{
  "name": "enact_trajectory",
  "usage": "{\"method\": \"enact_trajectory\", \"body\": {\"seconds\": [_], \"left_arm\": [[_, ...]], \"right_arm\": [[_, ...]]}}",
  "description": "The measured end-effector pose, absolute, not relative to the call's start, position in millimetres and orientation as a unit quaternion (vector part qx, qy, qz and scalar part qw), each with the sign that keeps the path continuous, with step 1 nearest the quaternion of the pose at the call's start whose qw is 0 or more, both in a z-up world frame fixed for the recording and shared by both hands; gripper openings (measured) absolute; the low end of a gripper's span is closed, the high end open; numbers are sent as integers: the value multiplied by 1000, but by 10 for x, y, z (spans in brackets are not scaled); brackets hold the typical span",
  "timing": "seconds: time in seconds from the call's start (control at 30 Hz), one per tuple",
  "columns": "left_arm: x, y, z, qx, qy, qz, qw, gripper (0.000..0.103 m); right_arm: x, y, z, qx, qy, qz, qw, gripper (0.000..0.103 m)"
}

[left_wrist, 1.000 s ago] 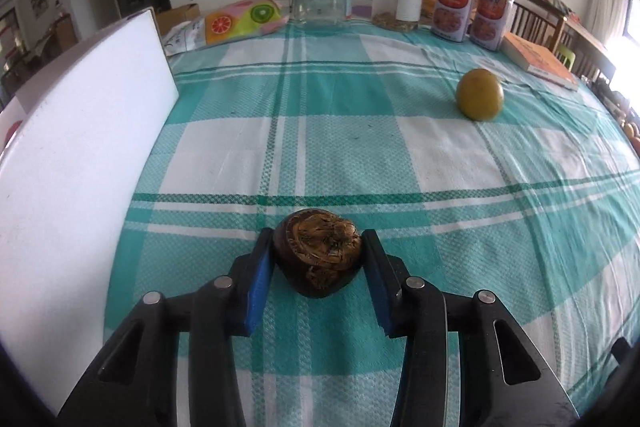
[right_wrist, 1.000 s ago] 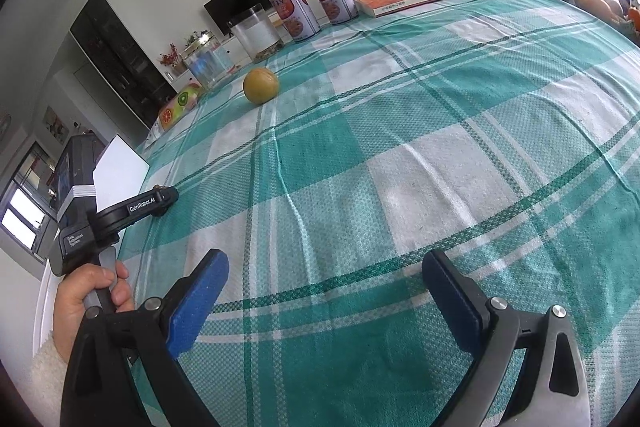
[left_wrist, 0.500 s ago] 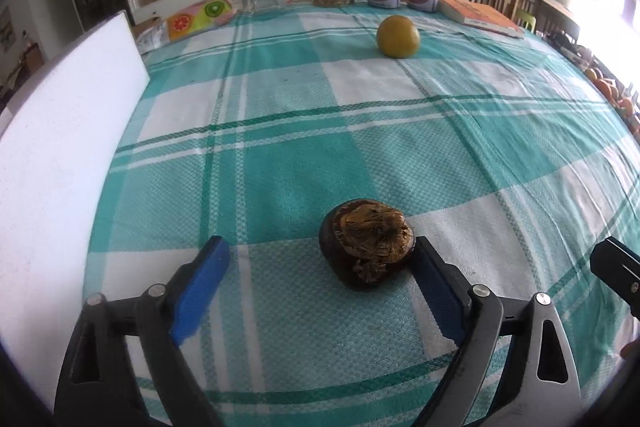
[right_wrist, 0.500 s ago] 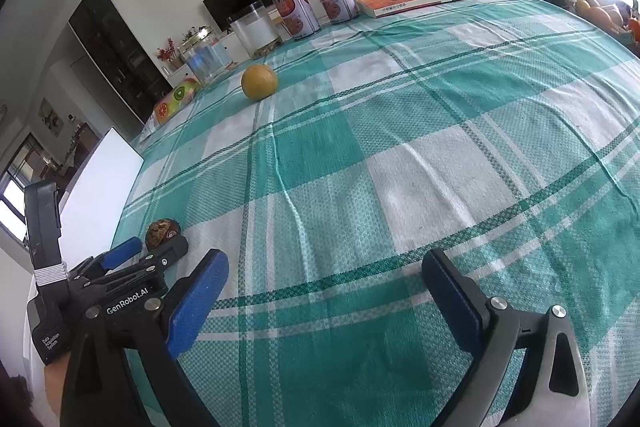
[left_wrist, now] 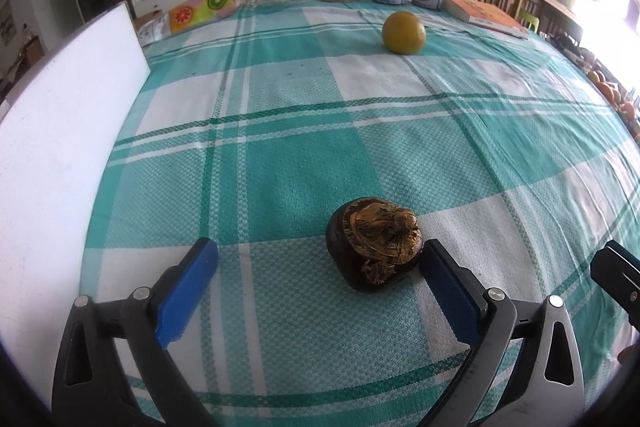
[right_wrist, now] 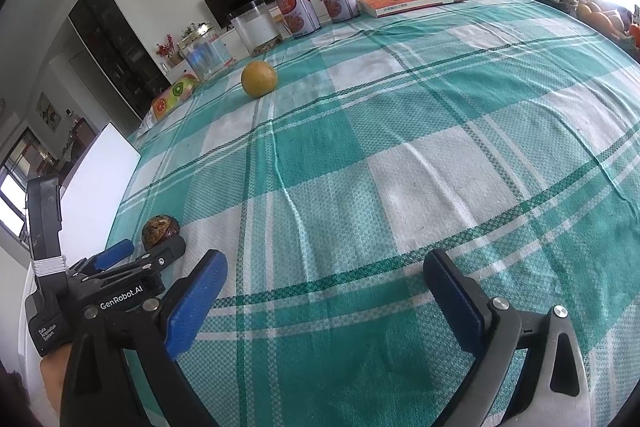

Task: Organize fruits
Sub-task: 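Grasp the yellow round fruit with the right tool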

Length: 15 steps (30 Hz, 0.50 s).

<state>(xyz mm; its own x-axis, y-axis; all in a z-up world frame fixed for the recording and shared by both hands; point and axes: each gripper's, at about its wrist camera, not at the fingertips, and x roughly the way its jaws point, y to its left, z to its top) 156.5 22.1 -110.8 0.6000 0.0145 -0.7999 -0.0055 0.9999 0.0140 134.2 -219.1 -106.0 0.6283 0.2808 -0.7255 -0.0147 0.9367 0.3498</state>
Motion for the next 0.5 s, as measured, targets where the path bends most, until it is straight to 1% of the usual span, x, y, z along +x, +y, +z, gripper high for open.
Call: {"method": "enact_trajectory", "body": {"seconds": [0.17, 0.3, 0.37, 0.43, 0.5], "left_arm": [[1565, 220, -1108, 5, 447, 6, 894, 101], [1565, 222, -1107, 5, 447, 6, 894, 101], [1565, 221, -1106, 5, 447, 6, 894, 101], [1564, 221, -1105, 5, 447, 6, 894, 101], [1564, 221, -1105, 5, 447, 6, 894, 101]], "right_arm": [[1345, -2160, -1070, 149, 425, 87, 889, 103], [1346, -2123, -1073, 134, 429, 85, 889, 103], [1375, -2188, -1056, 154, 436, 94, 882, 103], [1530, -2261, -1027, 175, 448, 106, 870, 103], [1811, -2258, -950, 153, 459, 109, 868, 103]]}}
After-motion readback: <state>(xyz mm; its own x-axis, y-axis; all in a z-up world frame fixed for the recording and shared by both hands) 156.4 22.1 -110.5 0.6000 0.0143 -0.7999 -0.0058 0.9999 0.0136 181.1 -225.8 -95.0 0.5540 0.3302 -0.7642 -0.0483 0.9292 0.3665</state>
